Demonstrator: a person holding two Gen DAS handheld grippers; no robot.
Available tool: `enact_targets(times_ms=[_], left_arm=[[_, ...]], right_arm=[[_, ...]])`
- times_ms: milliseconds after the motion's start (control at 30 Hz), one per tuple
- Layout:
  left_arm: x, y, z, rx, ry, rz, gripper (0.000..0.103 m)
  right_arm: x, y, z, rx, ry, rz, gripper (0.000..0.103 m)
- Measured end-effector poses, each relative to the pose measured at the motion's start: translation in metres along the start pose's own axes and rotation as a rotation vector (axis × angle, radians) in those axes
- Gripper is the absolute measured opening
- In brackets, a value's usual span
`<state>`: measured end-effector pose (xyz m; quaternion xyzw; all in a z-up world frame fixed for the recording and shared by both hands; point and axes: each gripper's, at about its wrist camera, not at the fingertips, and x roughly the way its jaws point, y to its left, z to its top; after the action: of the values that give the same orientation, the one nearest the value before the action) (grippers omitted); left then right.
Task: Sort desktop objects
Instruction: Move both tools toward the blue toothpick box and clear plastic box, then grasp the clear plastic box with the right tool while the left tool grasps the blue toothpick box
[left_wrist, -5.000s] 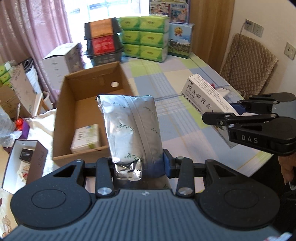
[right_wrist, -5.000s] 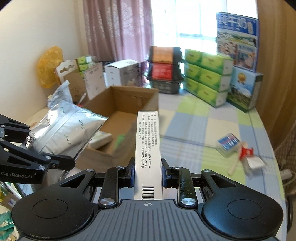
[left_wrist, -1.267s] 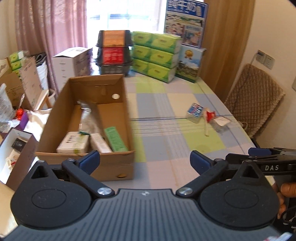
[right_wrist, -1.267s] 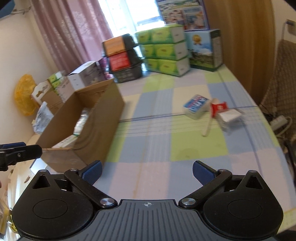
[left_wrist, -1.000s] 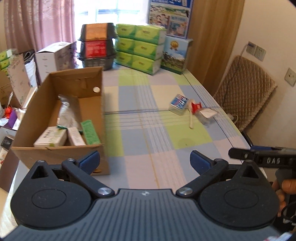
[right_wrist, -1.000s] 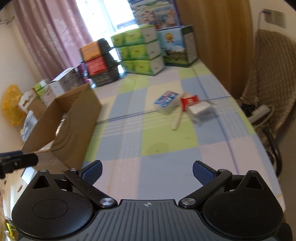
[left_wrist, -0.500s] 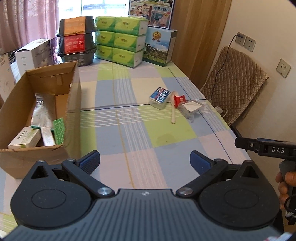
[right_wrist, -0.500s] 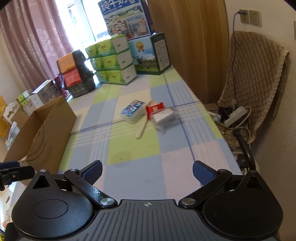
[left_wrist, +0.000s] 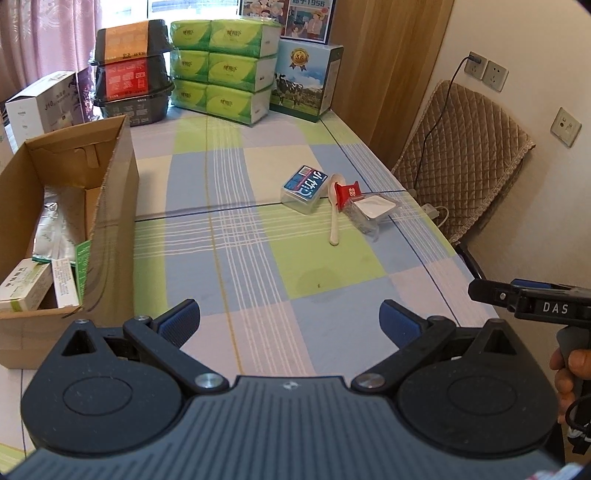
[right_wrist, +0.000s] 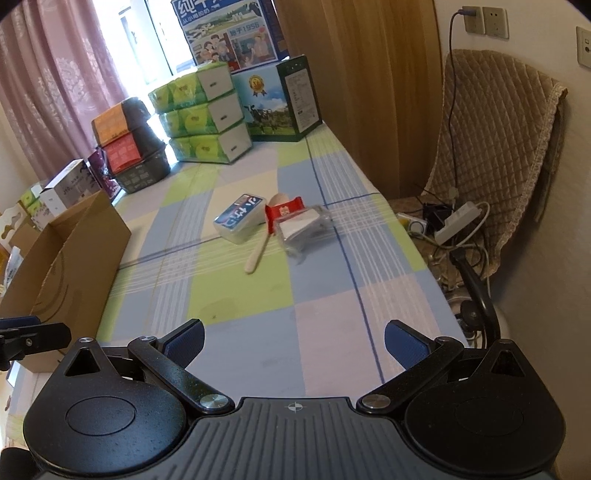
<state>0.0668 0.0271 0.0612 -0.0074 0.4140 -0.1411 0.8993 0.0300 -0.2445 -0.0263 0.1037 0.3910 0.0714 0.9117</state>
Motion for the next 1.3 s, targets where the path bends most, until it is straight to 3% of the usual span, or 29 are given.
enact_targets(times_ms=[533,700,933,1300], left_arm=[[0.046,0.0,0.028,0.053,0.021,-0.002,0.101],[0.071,-0.004,0.051,0.083,0.037,-0.028,0.101],[0.108,-0.009,0.087,0.201,0.033,-0.009,0.101],[0.182,-0.019,0.123,0.392,0.073,-0.005,0.101]], right_arm=[[0.035,-0.003,0.017,-0.118,-0.003,-0.006,0.101],[0.055,-0.002,0.028,-0.188,-0.002,0.01,0.101],[0.089,-0.002,0.046,-0.286,-0.027,0.04,0.101],[0.166,-0.009,0.08,-0.328,0.02,0.048,0.101]])
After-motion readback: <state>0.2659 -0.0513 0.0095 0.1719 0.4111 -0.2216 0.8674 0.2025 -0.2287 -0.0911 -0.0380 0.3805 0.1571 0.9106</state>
